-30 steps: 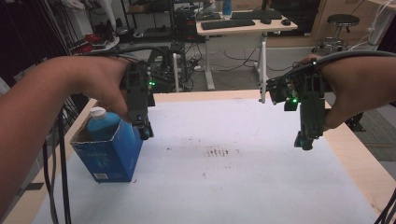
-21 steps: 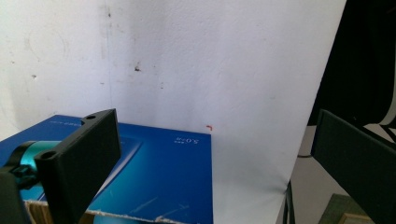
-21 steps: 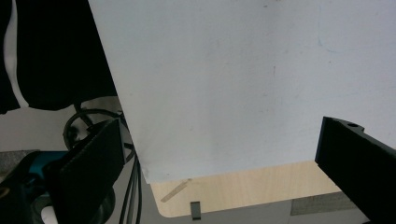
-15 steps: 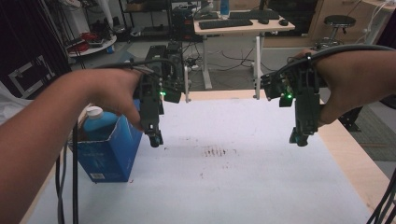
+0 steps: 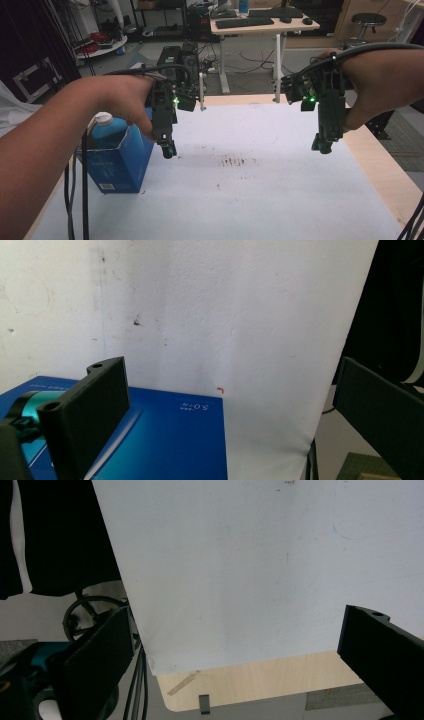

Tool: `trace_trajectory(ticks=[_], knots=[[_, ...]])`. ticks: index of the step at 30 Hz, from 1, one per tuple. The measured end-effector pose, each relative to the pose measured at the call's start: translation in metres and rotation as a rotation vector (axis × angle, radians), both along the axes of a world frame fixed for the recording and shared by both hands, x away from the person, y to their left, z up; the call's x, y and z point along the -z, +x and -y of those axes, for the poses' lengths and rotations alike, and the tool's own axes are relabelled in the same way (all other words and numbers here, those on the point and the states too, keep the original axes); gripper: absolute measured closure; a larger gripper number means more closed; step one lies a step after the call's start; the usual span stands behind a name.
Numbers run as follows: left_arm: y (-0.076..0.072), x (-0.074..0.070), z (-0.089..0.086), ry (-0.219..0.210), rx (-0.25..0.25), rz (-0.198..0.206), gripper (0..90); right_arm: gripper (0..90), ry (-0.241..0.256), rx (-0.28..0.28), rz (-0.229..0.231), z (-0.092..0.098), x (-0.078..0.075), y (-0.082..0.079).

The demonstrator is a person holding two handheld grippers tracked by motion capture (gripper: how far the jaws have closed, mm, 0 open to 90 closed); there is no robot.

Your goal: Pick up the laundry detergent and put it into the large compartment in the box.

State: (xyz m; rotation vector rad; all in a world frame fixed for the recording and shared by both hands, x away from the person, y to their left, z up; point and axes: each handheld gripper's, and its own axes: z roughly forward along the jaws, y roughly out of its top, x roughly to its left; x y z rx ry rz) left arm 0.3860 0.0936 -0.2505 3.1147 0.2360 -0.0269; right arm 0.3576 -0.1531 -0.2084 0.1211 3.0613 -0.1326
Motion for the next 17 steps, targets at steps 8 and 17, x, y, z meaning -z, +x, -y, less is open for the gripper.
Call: trace_trajectory(ticks=[8, 17], knots=[[0.0006, 0.0012, 0.0016, 0.01, 0.006, -0.002, 1.7, 0.7, -0.001, -0.002, -0.002, 0.0006, -0.0002, 0.0012], [0.002, 0.0026, 0.0035, 0.01, 0.008, -0.002, 1.7, 0.7, 0.002, -0.001, -0.001, 0.0023, -0.0004, 0.0026]])
